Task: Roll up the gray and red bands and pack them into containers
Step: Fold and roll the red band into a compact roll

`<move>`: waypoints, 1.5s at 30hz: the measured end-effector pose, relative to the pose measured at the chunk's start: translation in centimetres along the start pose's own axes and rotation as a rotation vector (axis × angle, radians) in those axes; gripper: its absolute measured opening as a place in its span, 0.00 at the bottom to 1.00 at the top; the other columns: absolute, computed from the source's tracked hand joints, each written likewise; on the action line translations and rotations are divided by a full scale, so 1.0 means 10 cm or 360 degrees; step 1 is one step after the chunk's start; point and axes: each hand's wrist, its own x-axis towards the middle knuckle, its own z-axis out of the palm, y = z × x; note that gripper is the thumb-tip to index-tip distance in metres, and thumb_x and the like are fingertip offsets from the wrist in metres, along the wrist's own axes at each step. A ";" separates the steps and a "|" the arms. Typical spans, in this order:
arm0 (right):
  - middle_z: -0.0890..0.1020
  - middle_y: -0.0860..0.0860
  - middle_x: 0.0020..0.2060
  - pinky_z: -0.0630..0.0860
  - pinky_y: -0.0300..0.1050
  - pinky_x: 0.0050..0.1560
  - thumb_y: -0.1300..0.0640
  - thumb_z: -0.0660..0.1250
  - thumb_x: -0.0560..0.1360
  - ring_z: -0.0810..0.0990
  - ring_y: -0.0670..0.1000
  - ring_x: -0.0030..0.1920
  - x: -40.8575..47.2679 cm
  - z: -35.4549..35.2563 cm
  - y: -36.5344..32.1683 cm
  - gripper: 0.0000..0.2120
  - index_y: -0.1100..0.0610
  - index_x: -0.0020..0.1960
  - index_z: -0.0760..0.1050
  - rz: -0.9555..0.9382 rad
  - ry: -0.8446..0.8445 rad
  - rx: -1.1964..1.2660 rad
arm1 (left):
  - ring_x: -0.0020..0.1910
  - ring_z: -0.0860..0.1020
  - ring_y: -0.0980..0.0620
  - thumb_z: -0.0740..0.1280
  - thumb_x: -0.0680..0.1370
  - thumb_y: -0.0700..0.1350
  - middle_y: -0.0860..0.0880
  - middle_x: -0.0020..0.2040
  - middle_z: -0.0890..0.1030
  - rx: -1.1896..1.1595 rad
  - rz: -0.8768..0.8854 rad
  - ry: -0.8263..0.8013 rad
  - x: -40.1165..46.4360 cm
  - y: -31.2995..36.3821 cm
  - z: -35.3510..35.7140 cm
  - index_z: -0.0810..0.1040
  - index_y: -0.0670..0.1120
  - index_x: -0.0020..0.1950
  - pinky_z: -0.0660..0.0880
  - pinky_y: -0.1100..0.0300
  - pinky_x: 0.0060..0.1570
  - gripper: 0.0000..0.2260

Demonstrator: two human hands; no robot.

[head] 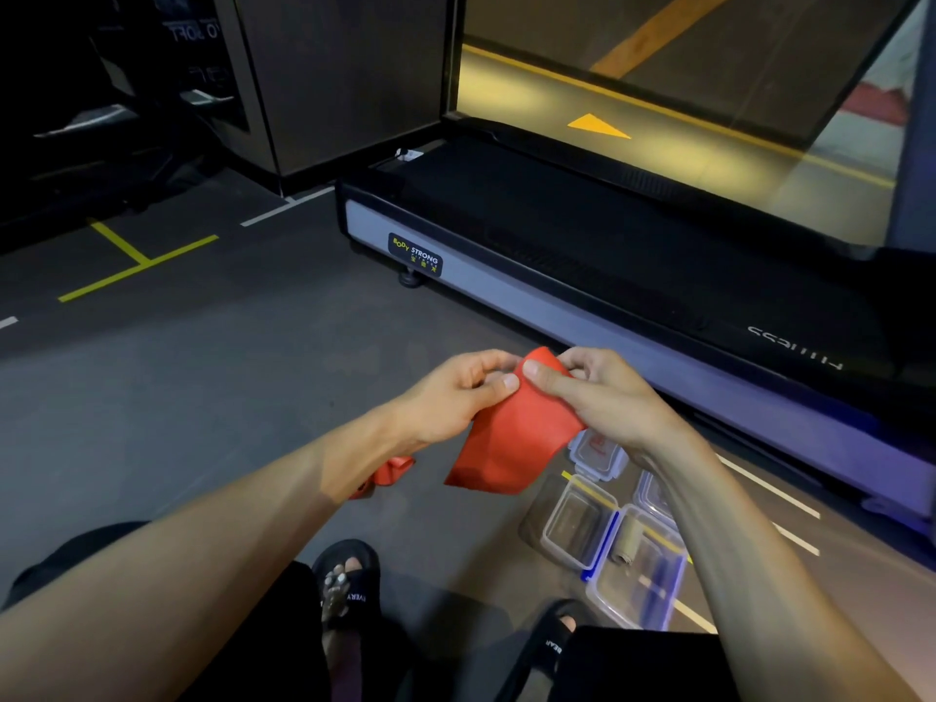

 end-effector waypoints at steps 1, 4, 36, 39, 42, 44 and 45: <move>0.82 0.52 0.36 0.73 0.48 0.41 0.41 0.73 0.76 0.79 0.50 0.37 0.00 -0.01 0.00 0.23 0.62 0.53 0.79 -0.0011 -0.0007 -0.0013 | 0.48 0.82 0.53 0.61 0.84 0.42 0.48 0.50 0.85 0.0006 0.0014 0.0010 0.00 0.00 0.00 0.73 0.37 0.70 0.79 0.61 0.50 0.16; 0.82 0.53 0.37 0.73 0.51 0.43 0.38 0.71 0.77 0.79 0.51 0.38 -0.01 -0.02 -0.01 0.25 0.62 0.51 0.80 -0.0023 -0.0020 -0.0082 | 0.49 0.83 0.53 0.61 0.85 0.40 0.46 0.51 0.85 0.0023 0.0039 0.0044 0.01 0.01 0.01 0.73 0.38 0.71 0.79 0.60 0.50 0.15; 0.87 0.54 0.47 0.76 0.47 0.48 0.48 0.72 0.78 0.83 0.47 0.43 -0.14 -0.12 -0.15 0.09 0.54 0.52 0.83 -0.0139 0.0018 0.0011 | 0.49 0.81 0.56 0.77 0.74 0.37 0.45 0.52 0.83 0.0702 -0.0242 0.0015 -0.12 0.03 -0.24 0.78 0.43 0.55 0.76 0.66 0.51 0.13; 0.87 0.56 0.48 0.76 0.48 0.49 0.49 0.72 0.78 0.83 0.48 0.43 -0.14 -0.13 -0.14 0.10 0.56 0.52 0.83 -0.0147 0.0028 0.0043 | 0.43 0.78 0.56 0.80 0.72 0.38 0.50 0.44 0.79 0.0779 -0.0160 0.0198 -0.12 0.03 -0.23 0.76 0.45 0.49 0.73 0.70 0.43 0.14; 0.87 0.58 0.48 0.76 0.49 0.50 0.49 0.72 0.79 0.82 0.49 0.44 -0.14 -0.13 -0.13 0.11 0.58 0.53 0.83 -0.0161 0.0044 0.0095 | 0.43 0.79 0.56 0.79 0.73 0.38 0.49 0.44 0.81 0.0753 -0.0170 0.0034 -0.12 0.02 -0.24 0.77 0.45 0.48 0.75 0.67 0.47 0.12; 0.86 0.56 0.44 0.74 0.48 0.50 0.49 0.72 0.79 0.81 0.48 0.43 -0.13 -0.14 -0.13 0.13 0.59 0.53 0.83 -0.0149 0.0044 0.0130 | 0.44 0.80 0.55 0.78 0.74 0.38 0.47 0.45 0.82 0.0747 -0.0181 -0.0035 -0.12 0.00 -0.23 0.78 0.46 0.48 0.76 0.65 0.49 0.10; 0.85 0.55 0.43 0.74 0.48 0.49 0.49 0.71 0.79 0.81 0.48 0.42 -0.12 -0.14 -0.13 0.13 0.59 0.53 0.83 -0.0143 0.0045 0.0142 | 0.44 0.80 0.54 0.77 0.75 0.39 0.47 0.45 0.82 0.0731 -0.0185 -0.0038 -0.12 0.00 -0.23 0.78 0.46 0.48 0.75 0.65 0.48 0.09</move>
